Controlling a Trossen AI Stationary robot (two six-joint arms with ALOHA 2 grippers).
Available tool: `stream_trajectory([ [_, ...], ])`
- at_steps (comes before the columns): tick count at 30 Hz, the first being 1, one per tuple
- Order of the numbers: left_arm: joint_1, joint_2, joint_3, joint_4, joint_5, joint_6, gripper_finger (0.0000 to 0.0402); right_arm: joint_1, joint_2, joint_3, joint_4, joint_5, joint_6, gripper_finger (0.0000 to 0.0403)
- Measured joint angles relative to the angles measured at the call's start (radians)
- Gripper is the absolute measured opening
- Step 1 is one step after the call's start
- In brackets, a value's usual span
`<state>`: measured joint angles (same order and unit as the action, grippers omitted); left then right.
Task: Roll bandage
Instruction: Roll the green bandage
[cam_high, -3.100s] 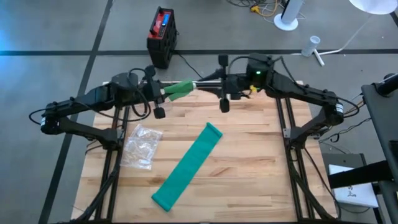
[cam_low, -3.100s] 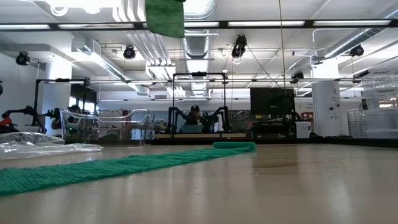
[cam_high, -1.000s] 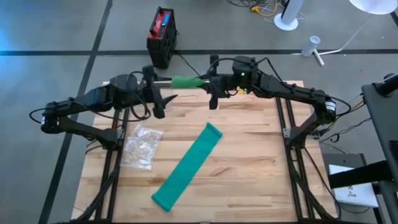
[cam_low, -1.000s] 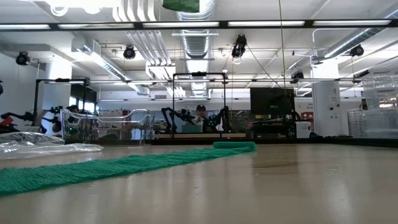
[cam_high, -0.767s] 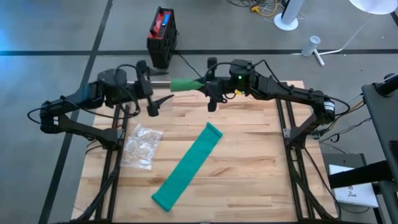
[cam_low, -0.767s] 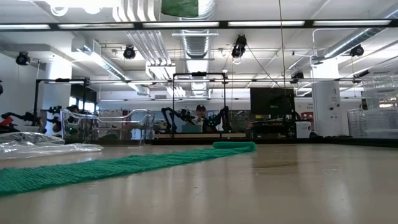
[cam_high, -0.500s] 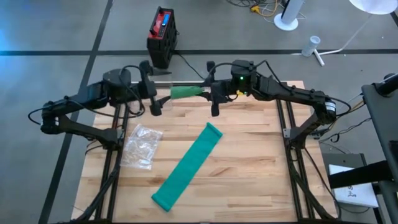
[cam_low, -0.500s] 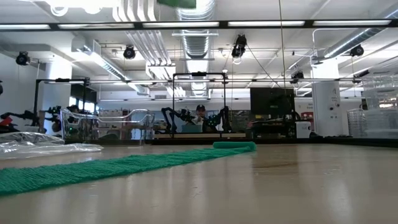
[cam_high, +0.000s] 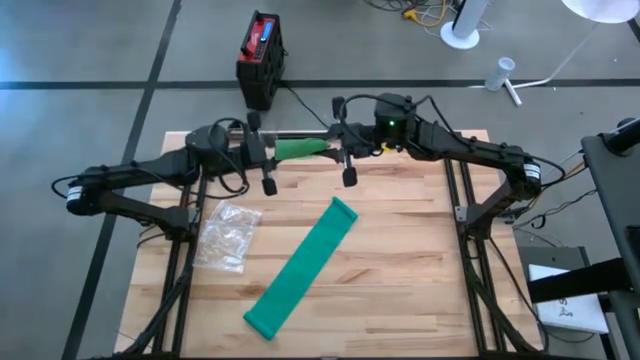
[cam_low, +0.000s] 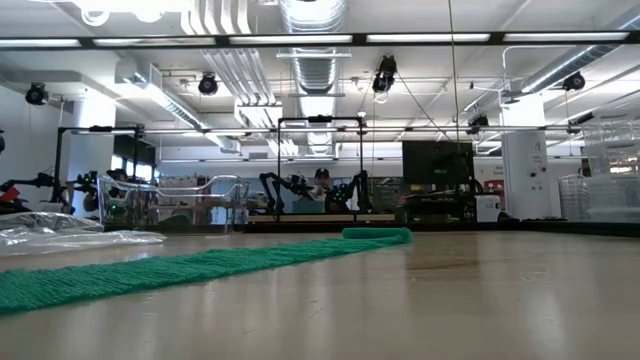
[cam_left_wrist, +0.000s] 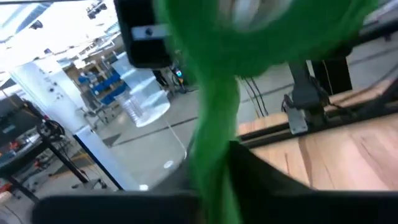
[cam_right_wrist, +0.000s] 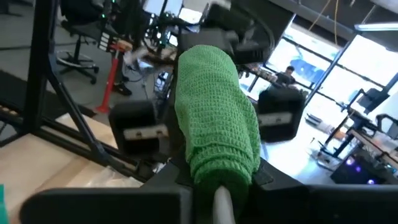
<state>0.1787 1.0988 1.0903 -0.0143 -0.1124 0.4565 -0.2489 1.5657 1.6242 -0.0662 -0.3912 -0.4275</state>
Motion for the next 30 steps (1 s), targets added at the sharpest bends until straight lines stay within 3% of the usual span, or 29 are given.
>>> stream_trajectory([
  [3, 0.000, -0.003, -0.031, 0.007, -0.008, -0.021, 0.0015, 0.000, 0.000, 0.006, 0.005, -0.001, 0.047, 0.0042],
  [8, 0.000, -0.021, -0.040, -0.121, -0.084, -0.025, 0.0002, -0.001, -0.017, 0.032, -0.022, 0.002, 0.157, 0.0044],
  [11, 0.000, -0.046, -0.040, -0.186, -0.137, -0.022, 0.0001, -0.011, -0.036, 0.068, -0.113, 0.001, 0.230, 0.0045],
  [17, -0.001, -0.116, -0.040, -0.231, -0.147, -0.021, 0.0000, -0.036, -0.052, 0.150, -0.330, 0.019, 0.306, 0.0046],
  [24, -0.013, -0.127, -0.040, -0.218, 0.033, -0.057, 0.0002, -0.032, -0.054, 0.127, -0.197, 0.101, 0.103, 0.0041],
  [30, -0.019, -0.210, 0.011, -0.366, -0.035, -0.053, 0.0053, -0.004, -0.059, 0.026, -0.138, 0.106, -0.076, 0.0041],
])
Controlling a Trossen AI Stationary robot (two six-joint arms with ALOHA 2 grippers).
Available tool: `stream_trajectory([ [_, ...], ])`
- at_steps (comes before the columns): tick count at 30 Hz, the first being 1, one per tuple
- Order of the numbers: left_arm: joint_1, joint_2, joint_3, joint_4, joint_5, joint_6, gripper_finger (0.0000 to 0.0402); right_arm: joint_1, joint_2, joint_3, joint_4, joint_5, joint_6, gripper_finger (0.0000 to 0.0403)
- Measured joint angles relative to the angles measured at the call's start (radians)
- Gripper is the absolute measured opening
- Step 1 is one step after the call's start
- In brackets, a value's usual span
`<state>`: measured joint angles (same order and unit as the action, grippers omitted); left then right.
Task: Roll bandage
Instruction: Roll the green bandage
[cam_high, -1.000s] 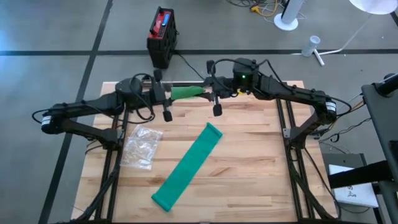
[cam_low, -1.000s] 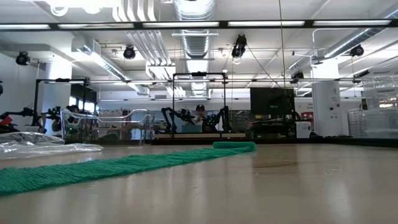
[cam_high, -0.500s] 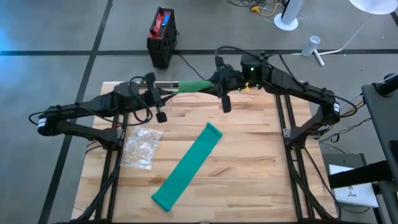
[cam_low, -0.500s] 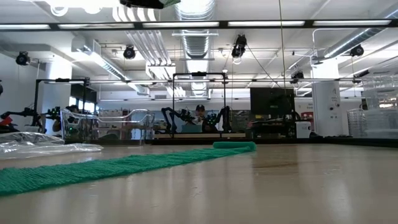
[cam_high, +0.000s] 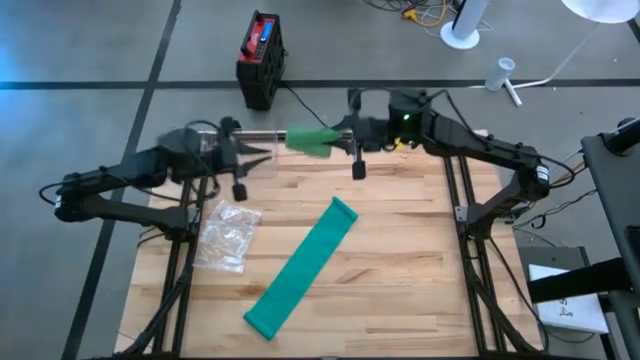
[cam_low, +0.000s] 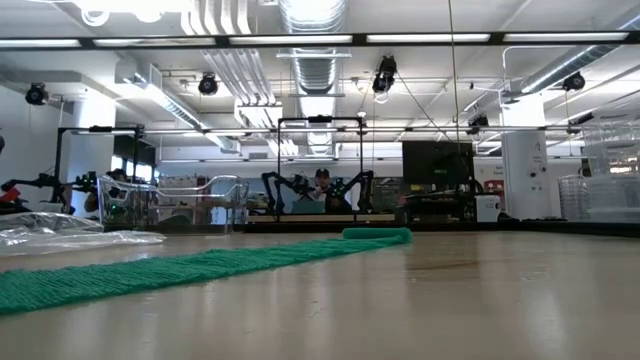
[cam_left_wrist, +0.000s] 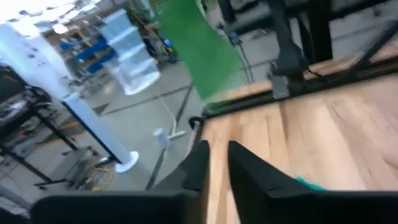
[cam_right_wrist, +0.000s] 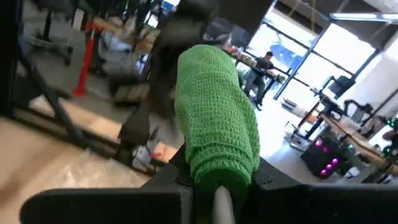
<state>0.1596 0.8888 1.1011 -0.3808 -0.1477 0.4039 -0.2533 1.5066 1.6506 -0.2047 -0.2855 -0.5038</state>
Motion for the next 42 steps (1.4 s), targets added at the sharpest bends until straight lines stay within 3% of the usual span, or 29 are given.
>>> stream_trajectory([
  [3, -0.002, -0.027, 0.059, -0.050, 0.003, -0.003, 0.0102, 0.022, 0.001, -0.080, 0.050, 0.054, -0.081, 0.0041],
  [6, -0.005, -0.021, 0.114, -0.049, 0.077, -0.063, 0.0157, 0.048, 0.001, -0.160, 0.132, 0.141, -0.193, 0.0041],
  [10, -0.006, 0.041, 0.179, -0.043, 0.221, -0.141, 0.0227, 0.068, 0.002, -0.203, 0.182, 0.158, -0.278, 0.0041],
  [15, -0.006, 0.170, 0.209, -0.042, 0.229, -0.160, 0.0274, 0.077, 0.014, -0.205, 0.195, 0.213, -0.382, 0.0041],
  [23, 0.018, 0.297, 0.290, -0.069, 0.207, -0.181, 0.0265, 0.079, 0.014, -0.205, 0.186, 0.260, -0.596, 0.0041],
  [36, 0.097, 0.371, 0.340, -0.169, 0.228, -0.280, 0.0269, 0.104, 0.014, -0.205, 0.192, 0.288, -0.899, 0.0041],
  [39, 0.099, 0.381, 0.340, -0.168, 0.227, -0.247, 0.0246, 0.103, 0.014, -0.205, 0.195, 0.290, -0.884, 0.0042],
  [42, 0.099, 0.380, 0.340, -0.161, 0.221, -0.195, 0.0187, 0.103, 0.014, -0.205, 0.203, 0.291, -0.800, 0.0059],
])
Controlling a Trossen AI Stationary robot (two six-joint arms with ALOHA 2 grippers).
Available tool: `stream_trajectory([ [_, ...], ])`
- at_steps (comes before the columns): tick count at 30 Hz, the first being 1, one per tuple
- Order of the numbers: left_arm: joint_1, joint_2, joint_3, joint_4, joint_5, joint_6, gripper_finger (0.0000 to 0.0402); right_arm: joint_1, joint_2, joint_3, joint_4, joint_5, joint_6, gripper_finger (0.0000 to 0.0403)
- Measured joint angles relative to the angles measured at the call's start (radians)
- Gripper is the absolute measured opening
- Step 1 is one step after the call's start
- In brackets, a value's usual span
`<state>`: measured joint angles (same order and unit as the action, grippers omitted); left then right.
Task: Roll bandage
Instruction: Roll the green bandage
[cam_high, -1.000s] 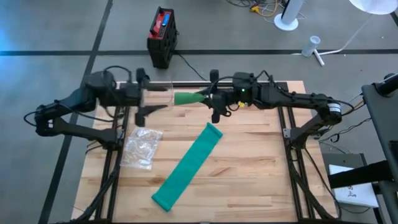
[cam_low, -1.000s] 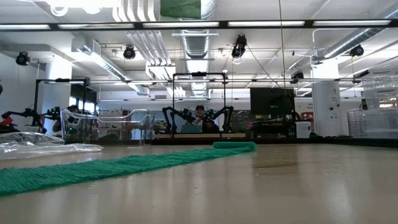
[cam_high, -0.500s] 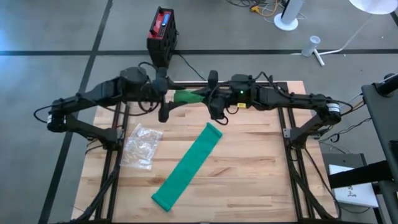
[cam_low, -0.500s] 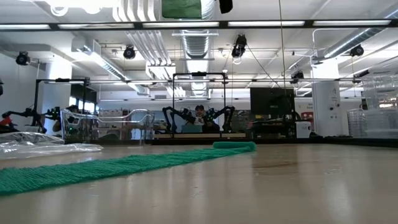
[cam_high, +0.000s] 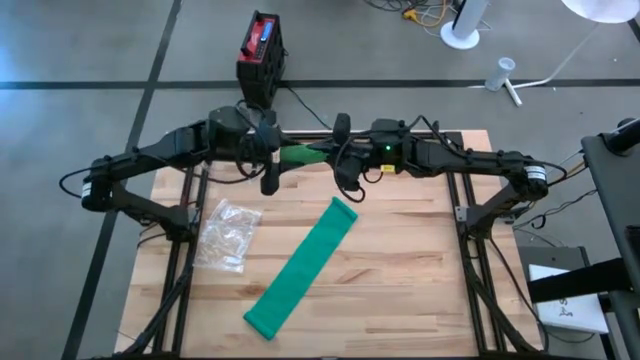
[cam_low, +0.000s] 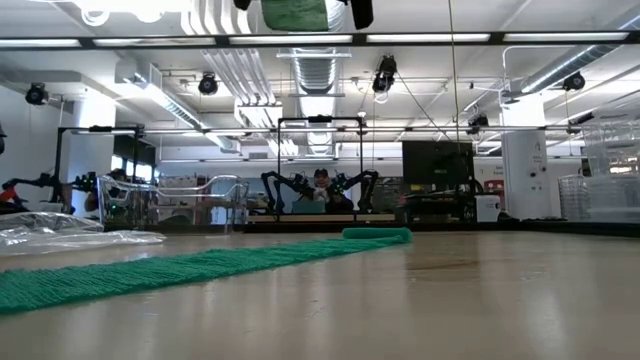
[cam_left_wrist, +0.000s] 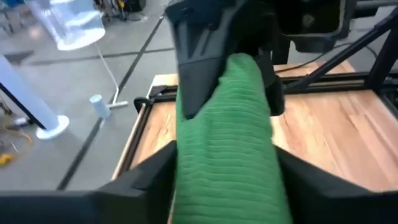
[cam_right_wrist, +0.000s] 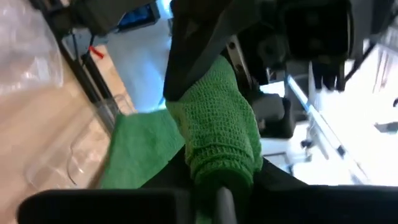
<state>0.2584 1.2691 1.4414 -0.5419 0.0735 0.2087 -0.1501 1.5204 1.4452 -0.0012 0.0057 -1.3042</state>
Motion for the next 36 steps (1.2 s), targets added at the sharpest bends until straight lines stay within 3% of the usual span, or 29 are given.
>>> stream_trajectory([
  [5, 0.000, -0.008, 0.000, -0.008, -0.005, 0.058, 0.0041, 0.000, 0.000, 0.000, -0.038, -0.009, 0.245, 0.0117],
  [11, -0.001, -0.022, 0.000, -0.004, -0.072, 0.145, 0.0049, -0.002, -0.011, 0.002, -0.044, -0.079, 0.657, 0.0200],
  [18, -0.004, -0.021, -0.001, 0.055, -0.112, 0.201, 0.0045, -0.025, -0.018, 0.043, -0.035, -0.119, 0.972, 0.0265],
  [22, -0.020, -0.018, -0.004, 0.077, -0.173, 0.231, 0.0045, -0.066, -0.016, 0.056, -0.044, -0.122, 1.084, 0.0264],
  [28, -0.048, -0.016, -0.007, 0.137, -0.181, 0.296, 0.0045, -0.121, -0.013, 0.056, -0.060, -0.137, 1.203, 0.0227],
  [36, -0.055, 0.018, -0.010, 0.166, -0.210, 0.380, 0.0061, -0.128, -0.014, 0.056, -0.052, -0.249, 1.322, 0.0184],
])
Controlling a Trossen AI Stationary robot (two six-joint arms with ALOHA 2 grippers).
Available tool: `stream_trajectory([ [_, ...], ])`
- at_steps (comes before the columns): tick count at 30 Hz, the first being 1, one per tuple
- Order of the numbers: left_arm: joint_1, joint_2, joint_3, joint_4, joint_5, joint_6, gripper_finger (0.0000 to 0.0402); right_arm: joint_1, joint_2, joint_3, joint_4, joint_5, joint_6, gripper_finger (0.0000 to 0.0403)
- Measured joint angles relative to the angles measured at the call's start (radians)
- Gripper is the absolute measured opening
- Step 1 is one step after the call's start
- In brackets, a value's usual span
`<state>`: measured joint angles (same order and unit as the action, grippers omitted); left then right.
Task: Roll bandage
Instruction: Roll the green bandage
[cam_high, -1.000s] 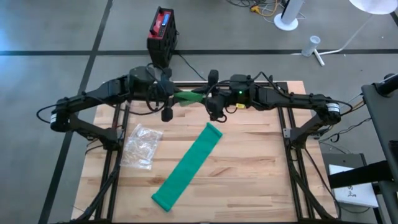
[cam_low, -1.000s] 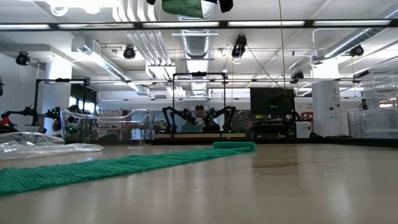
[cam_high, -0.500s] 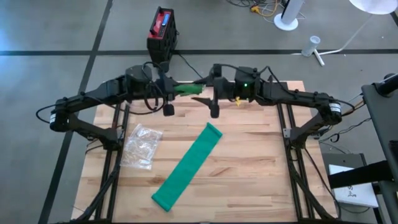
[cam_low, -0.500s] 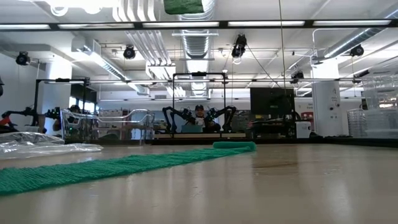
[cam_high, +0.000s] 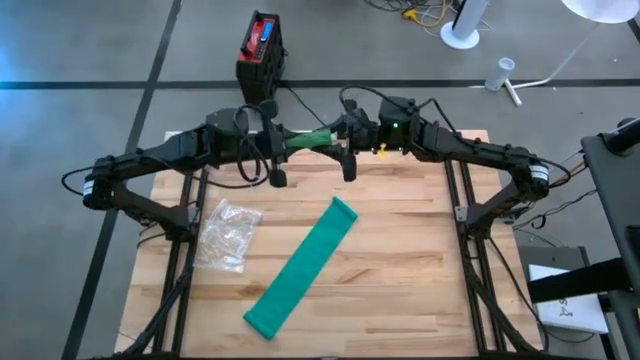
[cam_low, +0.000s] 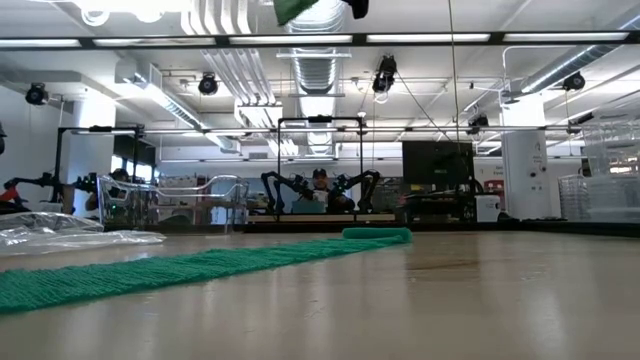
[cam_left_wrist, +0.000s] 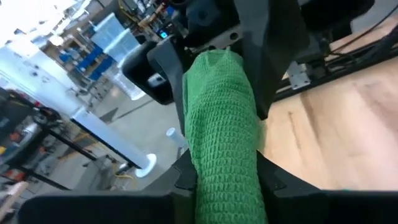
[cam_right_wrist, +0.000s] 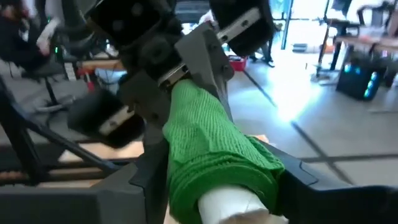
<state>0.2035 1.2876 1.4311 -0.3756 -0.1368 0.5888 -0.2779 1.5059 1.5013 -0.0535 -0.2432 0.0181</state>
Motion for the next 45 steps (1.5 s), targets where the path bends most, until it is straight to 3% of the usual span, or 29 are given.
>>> stream_trajectory([
  [6, 0.000, 0.036, 0.000, 0.044, -0.011, 0.096, 0.0056, -0.009, -0.002, 0.000, -0.024, -0.002, 0.209, 0.0171],
  [11, -0.005, 0.039, 0.000, 0.055, -0.045, 0.193, 0.0058, -0.026, -0.002, 0.000, -0.024, -0.079, 0.348, 0.0185],
  [20, -0.011, 0.001, -0.003, 0.042, -0.025, 0.241, 0.0059, -0.030, -0.013, 0.000, -0.011, -0.160, 0.400, 0.0255],
  [28, -0.011, -0.016, -0.003, 0.039, -0.009, 0.270, 0.0056, -0.029, 0.008, 0.000, 0.070, -0.158, 0.509, 0.0315],
  [36, -0.026, -0.017, -0.003, 0.039, 0.069, 0.327, 0.0057, -0.029, 0.020, 0.000, 0.099, -0.137, 0.484, 0.0314],
  [45, -0.025, -0.015, -0.002, 0.070, 0.043, 0.375, 0.0066, -0.024, 0.037, 0.000, 0.123, -0.116, 0.588, 0.0306],
])
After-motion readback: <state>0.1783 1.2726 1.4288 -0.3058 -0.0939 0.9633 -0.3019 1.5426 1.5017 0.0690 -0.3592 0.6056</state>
